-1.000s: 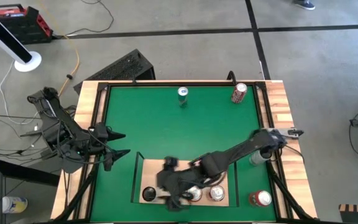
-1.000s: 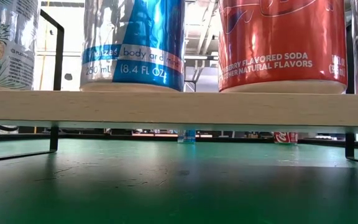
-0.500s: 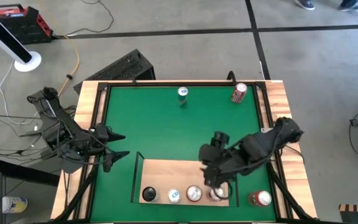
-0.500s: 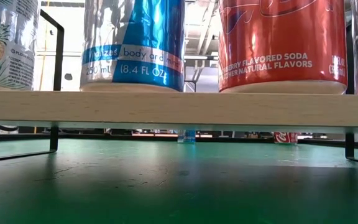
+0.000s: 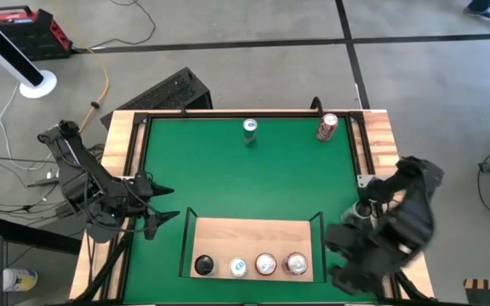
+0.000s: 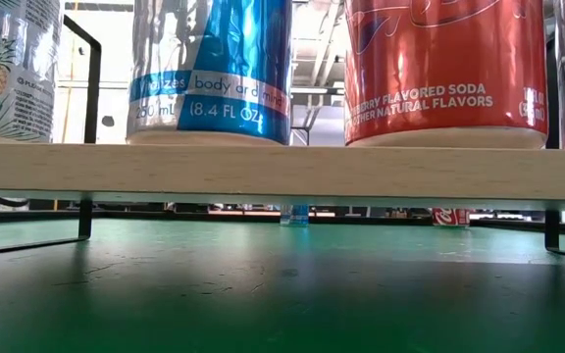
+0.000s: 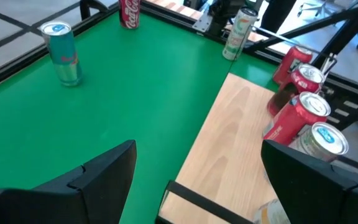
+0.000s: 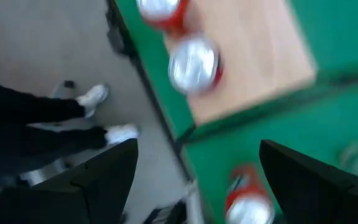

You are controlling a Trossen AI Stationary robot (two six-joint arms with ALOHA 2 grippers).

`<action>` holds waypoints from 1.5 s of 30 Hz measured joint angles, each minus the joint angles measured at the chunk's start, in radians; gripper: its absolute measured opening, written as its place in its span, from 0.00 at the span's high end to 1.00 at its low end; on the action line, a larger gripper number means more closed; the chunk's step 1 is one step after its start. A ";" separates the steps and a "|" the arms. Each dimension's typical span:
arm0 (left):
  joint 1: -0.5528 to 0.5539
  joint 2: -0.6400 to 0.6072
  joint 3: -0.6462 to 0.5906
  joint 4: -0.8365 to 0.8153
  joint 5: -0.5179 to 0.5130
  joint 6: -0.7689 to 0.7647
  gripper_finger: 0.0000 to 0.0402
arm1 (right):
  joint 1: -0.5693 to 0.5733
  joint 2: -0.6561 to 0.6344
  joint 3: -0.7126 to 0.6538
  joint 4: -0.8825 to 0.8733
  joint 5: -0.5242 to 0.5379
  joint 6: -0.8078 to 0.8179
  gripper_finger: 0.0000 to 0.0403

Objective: Place canned beverage on shelf
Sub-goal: Put the red soda can on the shelf aligned with the other red soda can

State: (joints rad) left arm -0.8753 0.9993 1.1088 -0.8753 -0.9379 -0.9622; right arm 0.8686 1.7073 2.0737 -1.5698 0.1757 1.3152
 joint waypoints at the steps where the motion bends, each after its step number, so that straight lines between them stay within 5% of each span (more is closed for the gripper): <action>1: 0.000 0.000 0.000 0.001 0.000 0.003 0.18 | 0.031 -0.009 -0.017 0.000 -0.011 0.065 0.11; 10: 0.053 0.000 0.000 0.004 -0.005 0.058 0.18 | 0.278 -0.039 -0.223 -0.001 -0.022 0.512 0.11; 19: 0.161 0.000 0.000 0.038 0.114 0.134 0.18 | 0.285 -0.045 -0.398 0.014 -0.087 0.575 0.11; 26: 0.230 0.000 0.000 0.155 0.201 0.227 0.18 | 0.202 -0.115 -0.413 -0.002 0.190 0.500 0.11; 30: 0.248 0.000 0.000 0.216 0.218 0.268 0.18 | 0.100 -0.184 -0.412 -0.001 0.393 0.408 0.11; 33: 0.249 0.000 0.000 0.225 0.218 0.263 0.18 | -0.030 -0.221 -0.412 -0.001 0.444 0.291 0.11; 45: 0.249 0.084 0.000 0.257 0.197 0.163 0.18 | -0.841 -0.297 -0.412 0.008 0.274 -0.439 0.11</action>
State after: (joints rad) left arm -0.6266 1.0832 1.1088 -0.6183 -0.7406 -0.7987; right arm 0.0275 1.4102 1.6615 -1.5620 0.4495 0.8764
